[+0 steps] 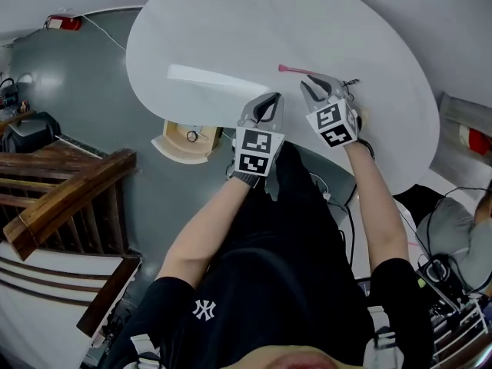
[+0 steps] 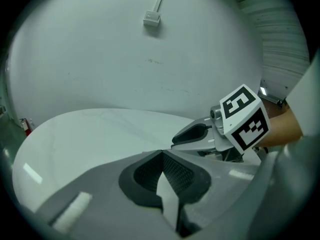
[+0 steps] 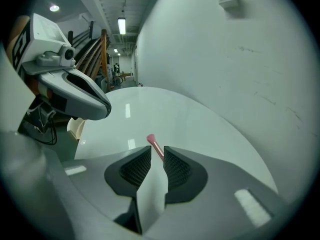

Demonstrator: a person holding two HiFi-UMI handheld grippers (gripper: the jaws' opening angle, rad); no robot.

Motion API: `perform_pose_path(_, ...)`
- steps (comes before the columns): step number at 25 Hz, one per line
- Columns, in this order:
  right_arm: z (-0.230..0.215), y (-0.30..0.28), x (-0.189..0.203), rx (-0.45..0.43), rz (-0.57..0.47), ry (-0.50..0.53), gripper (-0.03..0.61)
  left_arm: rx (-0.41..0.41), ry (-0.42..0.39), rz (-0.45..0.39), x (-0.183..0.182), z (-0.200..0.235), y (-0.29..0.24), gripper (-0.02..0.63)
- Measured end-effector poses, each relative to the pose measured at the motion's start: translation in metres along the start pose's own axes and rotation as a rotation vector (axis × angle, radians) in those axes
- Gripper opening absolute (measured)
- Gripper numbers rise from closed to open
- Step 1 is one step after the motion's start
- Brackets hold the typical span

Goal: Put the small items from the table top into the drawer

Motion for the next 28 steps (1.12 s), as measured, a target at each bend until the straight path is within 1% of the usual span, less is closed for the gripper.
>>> perform_pose_path(6, -0.010, -0.027, 0.000, -0.039, 0.057, 0.086, 0.121, -0.015, 0.016, 0.029, 0.002, 0.003, -0.010, 0.000)
perform_pose_path(15, -0.013, -0.057, 0.002, -0.102, 0.120, 0.157, 0.126, -0.045, 0.046, 0.050, 0.006, 0.014, -0.017, 0.000)
perform_pose_path(17, -0.012, -0.060, 0.003, -0.109, 0.132, 0.161, 0.119, -0.051, 0.050, 0.052, 0.007, 0.015, -0.017, 0.000)
perform_pose_path(22, -0.010, -0.061, 0.005, -0.133, 0.149, 0.167, 0.072, -0.067, 0.062, 0.056, 0.009, 0.017, -0.013, 0.000)
perform_pose_path(24, -0.009, -0.061, 0.006, -0.130, 0.154, 0.166, 0.064, -0.077, 0.068, 0.054, 0.010, 0.019, -0.010, 0.000)
perform_pose_path(28, -0.009, -0.057, 0.003, -0.115, 0.141, 0.117, 0.064, -0.086, 0.079, 0.043, 0.013, 0.021, -0.004, 0.000)
Point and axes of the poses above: the fingertips, and each gripper's own axes: y backward along the fingers, z to its left, x out of its underside, the point moved 6 cm from there along y, backward along the fingers, and after that the axes turned 6 degrees about -y, right-handed, at the moved point
